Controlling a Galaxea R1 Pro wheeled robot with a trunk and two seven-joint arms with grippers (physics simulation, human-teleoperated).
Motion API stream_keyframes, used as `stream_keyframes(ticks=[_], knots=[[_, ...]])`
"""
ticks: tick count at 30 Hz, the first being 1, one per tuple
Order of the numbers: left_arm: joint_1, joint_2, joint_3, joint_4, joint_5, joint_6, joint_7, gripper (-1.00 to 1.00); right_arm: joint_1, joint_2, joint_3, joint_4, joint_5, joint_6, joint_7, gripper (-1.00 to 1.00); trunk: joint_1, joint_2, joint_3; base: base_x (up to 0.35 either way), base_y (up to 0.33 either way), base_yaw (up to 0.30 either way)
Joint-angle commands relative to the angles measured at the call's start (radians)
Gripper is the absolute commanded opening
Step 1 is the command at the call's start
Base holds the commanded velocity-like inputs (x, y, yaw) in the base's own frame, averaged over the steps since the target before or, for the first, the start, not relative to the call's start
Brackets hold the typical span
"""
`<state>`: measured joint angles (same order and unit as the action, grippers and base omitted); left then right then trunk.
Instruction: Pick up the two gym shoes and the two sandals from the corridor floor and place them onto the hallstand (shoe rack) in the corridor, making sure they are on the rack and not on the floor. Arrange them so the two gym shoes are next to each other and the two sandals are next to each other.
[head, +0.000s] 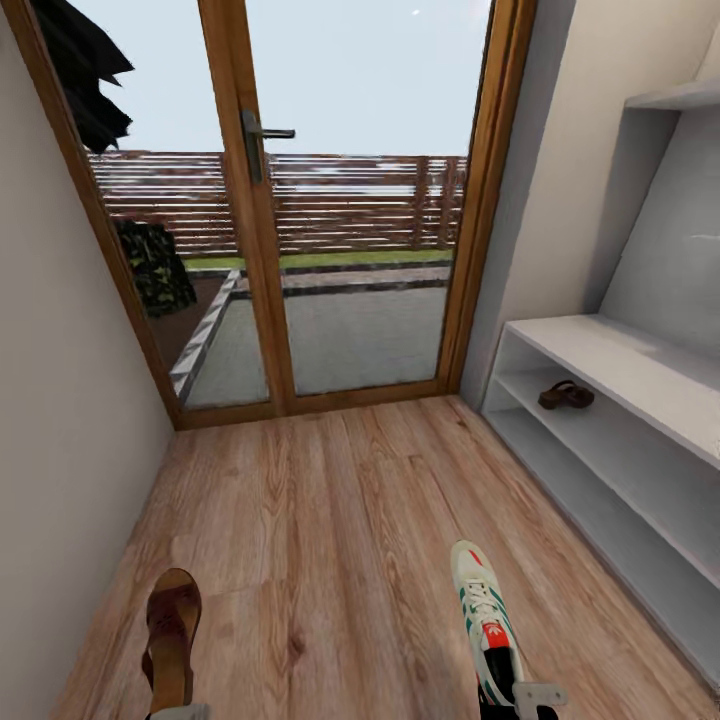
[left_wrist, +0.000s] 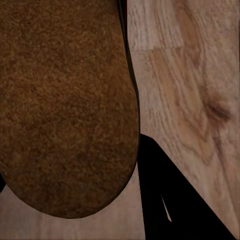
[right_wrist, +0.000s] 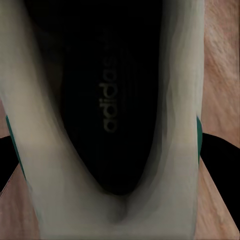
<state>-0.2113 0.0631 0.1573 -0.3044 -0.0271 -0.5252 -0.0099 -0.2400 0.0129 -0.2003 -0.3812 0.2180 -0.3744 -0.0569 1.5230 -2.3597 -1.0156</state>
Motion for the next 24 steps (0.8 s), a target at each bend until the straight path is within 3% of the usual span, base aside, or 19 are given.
stream_keyframes(ticks=[1, 24], knots=[[0.0, 0.0, 0.004, 0.001, -0.007, -0.003, 0.0, -1.0, -0.001, 0.001, -0.005, 0.001, 0.011, -0.003, -0.004, -1.0, 0.0, 0.0, -0.001, 0.288, 0.192, -0.293], [0.0, 0.0, 0.004, -0.001, -0.006, -0.002, 0.0, -1.0, -0.001, 0.001, -0.005, 0.001, 0.011, -0.003, -0.004, -1.0, 0.0, 0.0, -0.001, 0.309, 0.146, -0.293]])
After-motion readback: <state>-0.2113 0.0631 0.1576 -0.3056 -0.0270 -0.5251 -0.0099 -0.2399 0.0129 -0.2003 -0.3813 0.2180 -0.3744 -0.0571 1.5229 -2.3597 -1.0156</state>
